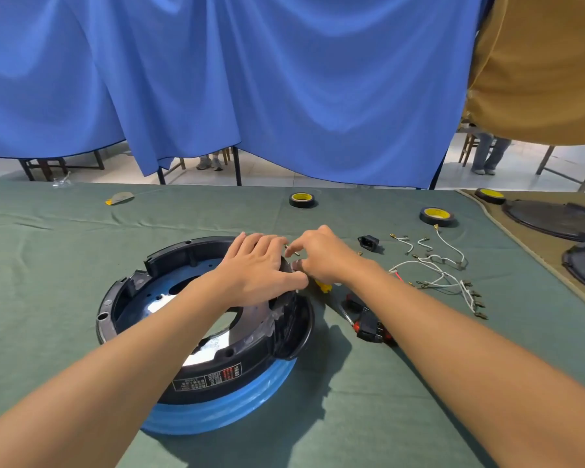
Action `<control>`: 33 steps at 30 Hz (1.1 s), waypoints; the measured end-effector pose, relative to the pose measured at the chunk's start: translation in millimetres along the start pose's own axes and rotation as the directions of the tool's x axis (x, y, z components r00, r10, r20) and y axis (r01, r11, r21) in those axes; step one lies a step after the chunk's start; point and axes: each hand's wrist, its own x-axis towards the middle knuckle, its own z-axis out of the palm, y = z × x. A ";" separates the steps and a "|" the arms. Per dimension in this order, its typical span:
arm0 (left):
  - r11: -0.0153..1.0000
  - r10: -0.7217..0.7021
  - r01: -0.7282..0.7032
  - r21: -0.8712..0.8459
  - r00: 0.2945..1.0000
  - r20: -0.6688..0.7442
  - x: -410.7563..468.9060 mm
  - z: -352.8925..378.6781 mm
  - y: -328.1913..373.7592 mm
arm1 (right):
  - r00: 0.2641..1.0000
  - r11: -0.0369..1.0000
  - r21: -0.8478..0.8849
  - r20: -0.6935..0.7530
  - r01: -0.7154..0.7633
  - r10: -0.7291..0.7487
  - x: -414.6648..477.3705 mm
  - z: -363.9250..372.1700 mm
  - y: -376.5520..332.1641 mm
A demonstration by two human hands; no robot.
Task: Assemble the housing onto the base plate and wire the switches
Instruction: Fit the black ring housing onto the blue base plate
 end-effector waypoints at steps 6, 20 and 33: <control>0.999 -0.015 0.015 -0.045 1.000 0.001 1.1 0.9 1.3 | 1.000 0.999 -0.030 -0.004 -0.028 0.028 8.7 7.7 2.5; 0.996 -0.025 0.025 -0.082 1.000 -0.003 1.4 3.4 0.4 | 0.998 0.997 -0.062 -0.045 0.047 -0.050 10.9 11.9 -1.1; 0.993 -0.022 0.019 -0.115 0.999 -0.027 -2.4 2.8 1.5 | 0.938 0.988 0.046 -0.323 0.145 -0.123 -1.4 6.4 1.1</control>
